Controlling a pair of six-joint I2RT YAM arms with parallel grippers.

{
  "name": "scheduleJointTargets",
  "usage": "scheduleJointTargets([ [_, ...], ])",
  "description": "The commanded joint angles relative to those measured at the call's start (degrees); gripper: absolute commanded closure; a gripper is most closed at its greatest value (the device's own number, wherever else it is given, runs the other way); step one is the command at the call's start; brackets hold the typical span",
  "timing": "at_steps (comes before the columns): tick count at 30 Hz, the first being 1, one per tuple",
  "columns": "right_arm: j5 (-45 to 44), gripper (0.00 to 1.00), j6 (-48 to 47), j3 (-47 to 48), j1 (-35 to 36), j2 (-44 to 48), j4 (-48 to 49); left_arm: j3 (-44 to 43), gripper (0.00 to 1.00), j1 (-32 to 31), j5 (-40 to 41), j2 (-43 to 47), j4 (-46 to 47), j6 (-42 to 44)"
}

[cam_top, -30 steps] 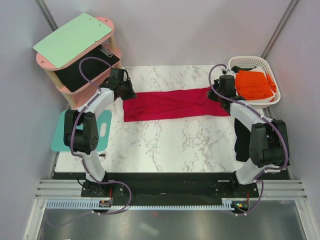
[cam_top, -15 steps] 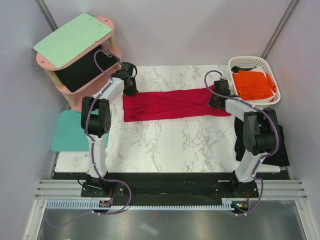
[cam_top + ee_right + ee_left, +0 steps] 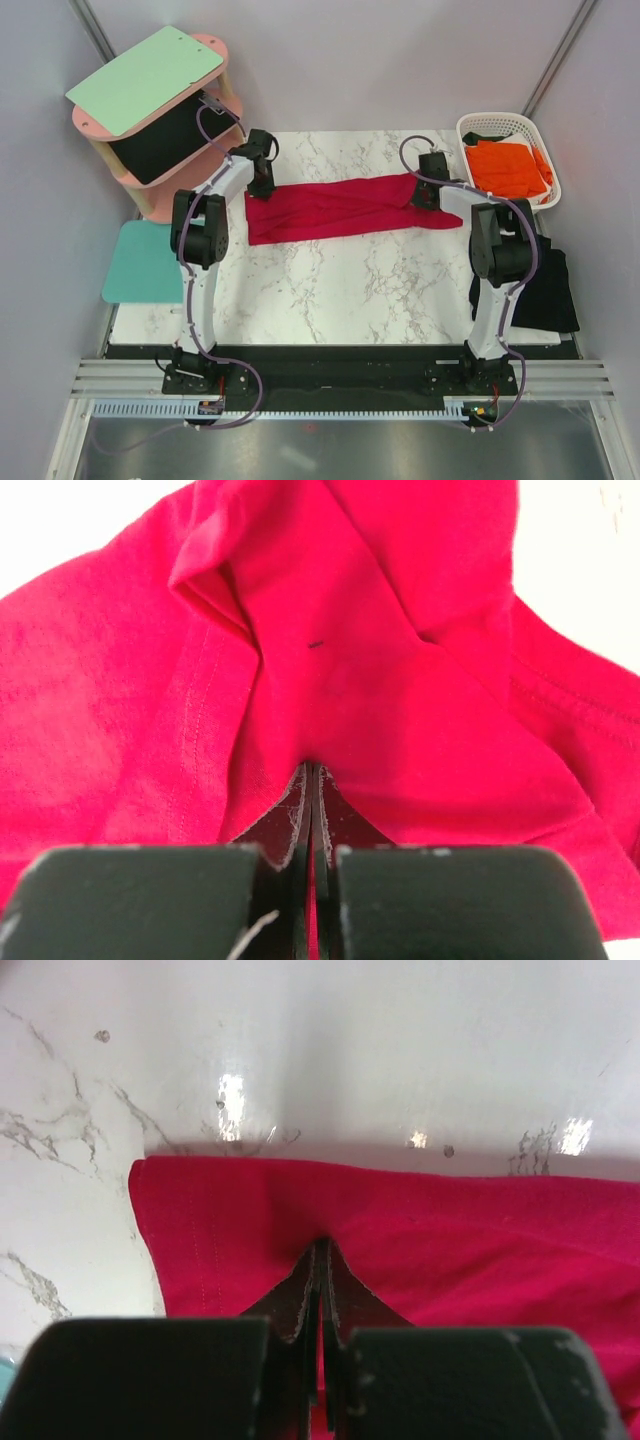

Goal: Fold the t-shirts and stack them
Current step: Rotate the tshirt 90 degrees

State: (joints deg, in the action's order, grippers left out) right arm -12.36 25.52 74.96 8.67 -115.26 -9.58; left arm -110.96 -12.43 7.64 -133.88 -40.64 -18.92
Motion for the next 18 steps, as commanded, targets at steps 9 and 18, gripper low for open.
scheduleJointTargets([
  [9, -0.5, 1.0, -6.5, 19.1, 0.2, -12.2, -1.6, 22.8, 0.98, -5.3, 4.1, 10.2, -6.8, -5.4],
  [18, 6.0, 1.0, -13.4, 39.4, 5.3, -24.1, -6.1, 35.0, 0.98, -22.6, 5.5, 14.4, -6.7, -11.9],
])
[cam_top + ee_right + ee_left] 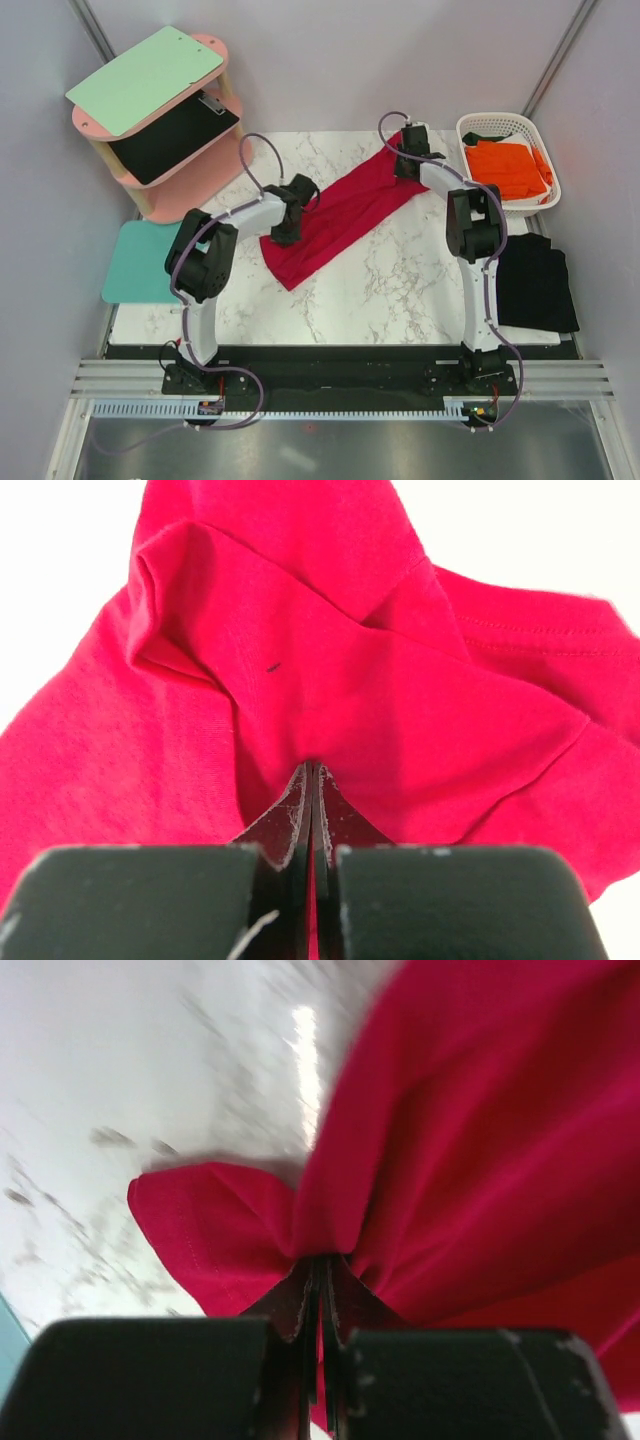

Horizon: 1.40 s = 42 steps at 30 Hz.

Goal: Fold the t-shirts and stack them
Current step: Rotate the tshirt 90 degrees

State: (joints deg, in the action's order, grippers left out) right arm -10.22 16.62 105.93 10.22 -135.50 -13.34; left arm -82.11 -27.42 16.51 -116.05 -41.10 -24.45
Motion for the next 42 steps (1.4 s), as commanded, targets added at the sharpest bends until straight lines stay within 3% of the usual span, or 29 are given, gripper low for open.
scheduleJointTargets([
  [1, 3.8, 1.0, -5.1, 10.2, 4.5, -6.0, -2.9, 7.2, 0.98, -8.9, -3.7, -3.4, -6.3, -6.9],
  [7, 5.4, 1.0, -9.4, 22.6, 9.5, -12.8, -6.0, 10.6, 0.98, -15.9, -5.9, -0.9, -6.4, -9.7],
  [15, 5.4, 1.0, -9.5, 23.3, 10.6, -9.5, -3.8, 16.5, 0.98, -17.3, -1.0, 12.9, -10.3, -12.4],
  [21, 6.8, 1.0, -7.6, 13.0, 10.5, 3.8, -0.5, 14.4, 0.98, -17.2, 5.0, 20.6, -12.9, -13.3],
  [28, 16.3, 1.0, -0.3, -12.1, 13.4, 20.0, 3.7, 13.2, 0.98, -12.9, 8.1, 20.3, -9.9, -11.9],
  [34, 19.9, 1.0, 0.2, -22.0, 22.1, 24.5, 3.0, 18.2, 0.98, 2.0, -9.5, 22.2, 5.0, -3.5],
  [38, 21.9, 1.0, 1.2, -25.4, 27.0, 24.8, 3.5, 19.2, 0.98, 12.4, -23.0, 23.0, 11.7, -4.1],
  [42, 23.4, 1.0, 2.3, -27.3, 30.6, 23.6, 3.2, 18.1, 0.98, 16.0, -28.2, 21.3, 16.0, -6.0],
])
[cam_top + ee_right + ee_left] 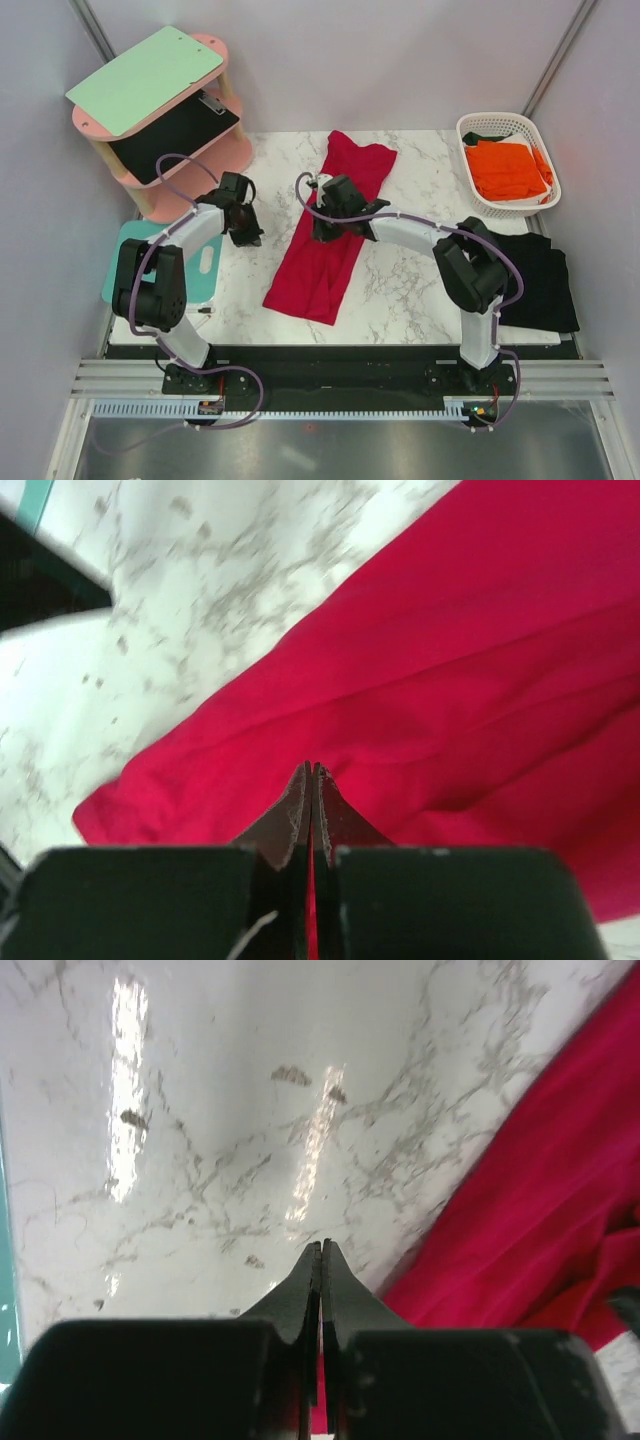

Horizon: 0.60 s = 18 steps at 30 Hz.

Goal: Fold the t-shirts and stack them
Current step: Rotate the tshirt 90 degrees

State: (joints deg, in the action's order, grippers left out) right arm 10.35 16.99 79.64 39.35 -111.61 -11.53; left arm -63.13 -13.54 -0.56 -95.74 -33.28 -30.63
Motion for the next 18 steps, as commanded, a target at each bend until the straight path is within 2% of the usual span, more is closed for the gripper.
scheduleJointTargets([
  [1, 3.3, 1.0, 2.0, -1.2, 2.6, -0.7, 1.4, -1.9, 0.98, 2.4, -11.3, 0.6, 8.1, 0.3],
  [13, 6.4, 1.0, 3.8, -4.4, 8.3, -5.4, -0.2, -1.9, 0.98, 4.0, -12.5, -3.3, 9.4, -0.2],
  [15, 6.5, 1.0, 3.7, -5.0, 8.7, -5.5, -1.2, -0.8, 0.98, 4.7, -15.0, -3.1, 10.7, -0.8],
  [18, 6.3, 1.0, 3.3, -5.8, 8.8, -5.5, -4.5, -0.1, 0.98, 5.1, -14.2, -2.9, 11.0, -0.8],
])
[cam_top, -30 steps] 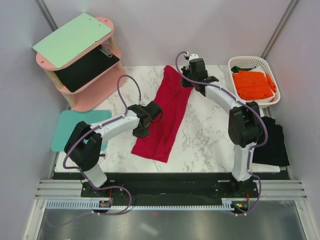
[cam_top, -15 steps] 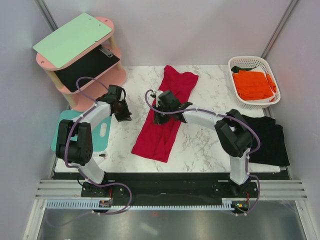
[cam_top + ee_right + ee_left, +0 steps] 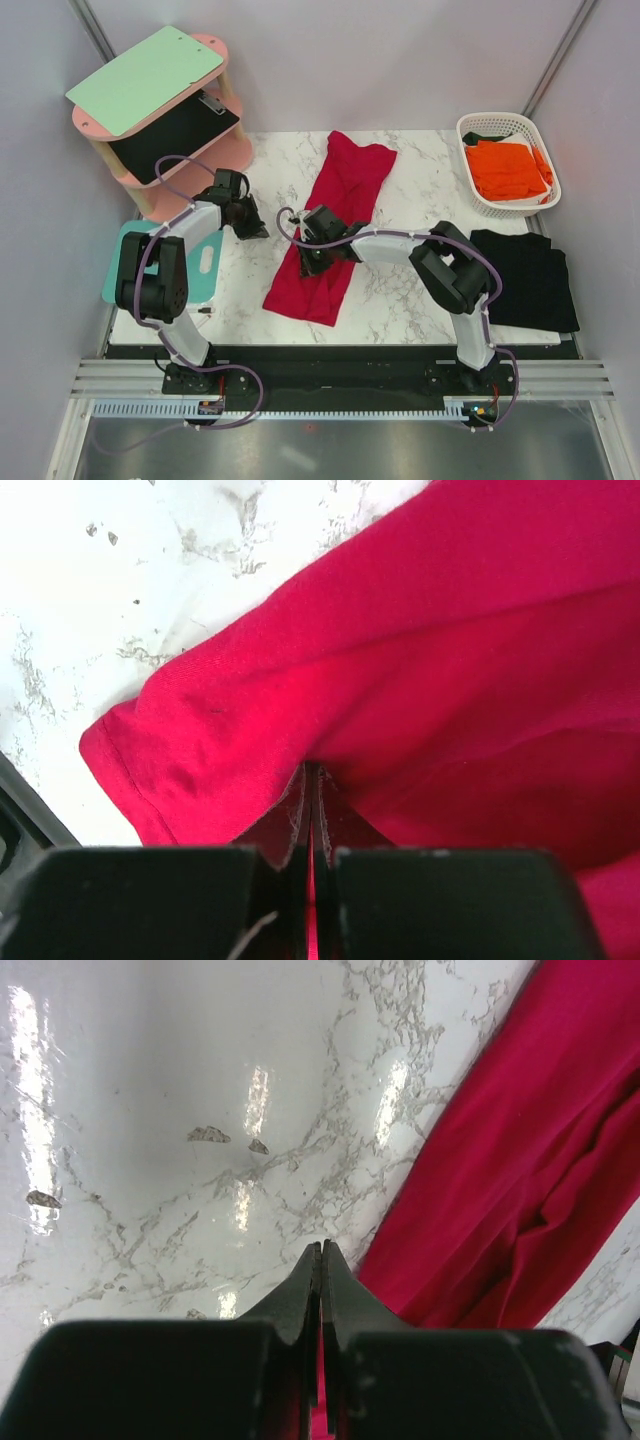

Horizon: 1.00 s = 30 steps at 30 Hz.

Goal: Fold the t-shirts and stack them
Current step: Rotate the tshirt 90 degrees

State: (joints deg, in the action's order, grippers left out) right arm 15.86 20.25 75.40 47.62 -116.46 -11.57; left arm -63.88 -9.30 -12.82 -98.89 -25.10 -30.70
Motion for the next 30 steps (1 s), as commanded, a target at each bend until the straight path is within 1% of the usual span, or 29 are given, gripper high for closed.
scheduleJointTargets([
  [1, 0.6, 1.0, -0.1, -1.7, 0.5, -0.3, -5.6, 0.9, 0.98, 1.2, -2.0, 0.3, 2.8, -0.8],
  [6, 0.1, 1.0, -0.3, -4.7, 0.5, 0.7, -12.0, 1.1, 0.98, 1.8, -2.7, 0.0, 3.0, -0.9],
  [11, -3.4, 1.0, 0.0, -7.7, 0.6, 2.0, -18.4, 1.2, 0.98, 2.1, -2.0, 0.2, 3.0, -0.8],
  [16, -6.7, 1.0, 0.1, -8.6, 0.5, 3.6, -22.3, 1.3, 0.98, 2.2, -2.7, 0.0, 3.0, -0.7],
  [20, -8.6, 1.0, -0.5, -9.8, 0.5, 6.2, -22.6, 2.0, 0.98, 2.2, -3.0, 1.0, 3.0, -0.3],
  [23, -9.4, 1.0, -1.2, -9.6, 0.5, 10.4, -20.9, 3.2, 0.98, 2.2, -3.8, 3.3, 3.9, 0.5],
  [24, -10.4, 1.0, -1.3, -9.3, 0.4, 13.1, -20.2, 4.6, 0.98, 2.1, -4.4, 4.2, 4.5, 0.6],
  [27, -13.2, 0.95, -1.1, -7.6, -0.6, 18.4, -17.3, 8.5, 0.98, 1.4, -9.1, 8.7, 9.2, 0.3],
  [28, -13.7, 0.92, -1.1, -7.1, -1.2, 19.8, -16.6, 9.3, 0.97, 1.0, -11.3, 10.0, 10.2, 0.3],
  [29, -14.1, 0.9, -1.0, -6.1, -2.0, 20.9, -15.0, 10.0, 0.96, 0.4, -12.0, 11.1, 11.6, 0.2],
  [30, -14.2, 0.87, -0.8, -5.9, -4.3, 23.1, -14.0, 11.0, 0.95, -1.0, -12.4, 12.9, 11.7, 0.2],
])
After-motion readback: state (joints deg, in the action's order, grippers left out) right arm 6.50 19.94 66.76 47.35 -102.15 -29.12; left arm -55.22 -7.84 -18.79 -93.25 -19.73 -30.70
